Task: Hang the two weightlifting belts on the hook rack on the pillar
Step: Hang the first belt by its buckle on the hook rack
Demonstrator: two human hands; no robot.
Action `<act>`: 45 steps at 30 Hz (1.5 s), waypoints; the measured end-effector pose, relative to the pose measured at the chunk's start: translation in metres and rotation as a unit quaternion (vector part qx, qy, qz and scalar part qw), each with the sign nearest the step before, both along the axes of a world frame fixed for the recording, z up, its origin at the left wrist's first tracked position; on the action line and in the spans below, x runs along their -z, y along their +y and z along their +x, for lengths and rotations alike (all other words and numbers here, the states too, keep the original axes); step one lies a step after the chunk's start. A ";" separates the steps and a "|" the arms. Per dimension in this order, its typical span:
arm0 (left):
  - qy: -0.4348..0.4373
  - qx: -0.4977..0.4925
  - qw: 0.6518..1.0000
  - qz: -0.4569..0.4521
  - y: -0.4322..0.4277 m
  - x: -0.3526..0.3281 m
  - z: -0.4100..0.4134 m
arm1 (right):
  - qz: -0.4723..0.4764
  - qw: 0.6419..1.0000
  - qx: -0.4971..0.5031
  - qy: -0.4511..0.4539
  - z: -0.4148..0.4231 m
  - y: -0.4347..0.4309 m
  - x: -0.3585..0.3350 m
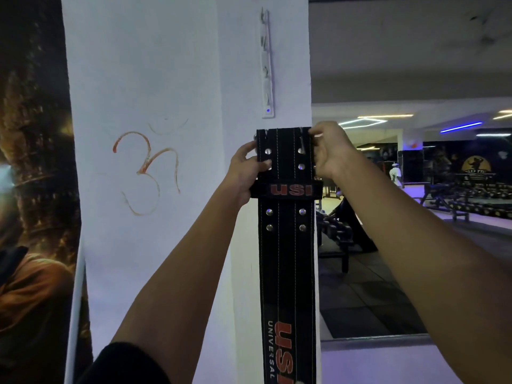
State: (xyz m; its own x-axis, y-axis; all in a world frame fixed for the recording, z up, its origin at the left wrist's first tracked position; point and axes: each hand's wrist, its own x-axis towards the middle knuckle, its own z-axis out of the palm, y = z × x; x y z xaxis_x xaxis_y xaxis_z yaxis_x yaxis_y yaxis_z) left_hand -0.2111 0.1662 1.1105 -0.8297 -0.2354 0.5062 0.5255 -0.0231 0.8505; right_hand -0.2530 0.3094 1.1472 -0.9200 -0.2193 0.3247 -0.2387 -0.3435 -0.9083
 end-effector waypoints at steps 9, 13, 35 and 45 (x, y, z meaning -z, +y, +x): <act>0.017 -0.035 0.998 0.057 0.000 -0.024 -0.056 | -0.108 0.987 0.115 -0.022 -0.060 -0.035 -0.023; 0.057 -0.121 0.988 0.074 -0.010 -0.047 -0.097 | -0.142 0.986 0.083 -0.016 -0.095 -0.050 -0.041; 0.163 -0.169 0.963 0.131 -0.061 -0.141 -0.236 | -0.119 0.987 0.059 0.085 -0.210 -0.085 -0.113; 0.169 -0.195 0.958 0.122 -0.068 -0.123 -0.248 | -0.131 0.979 0.100 0.122 -0.224 -0.093 -0.086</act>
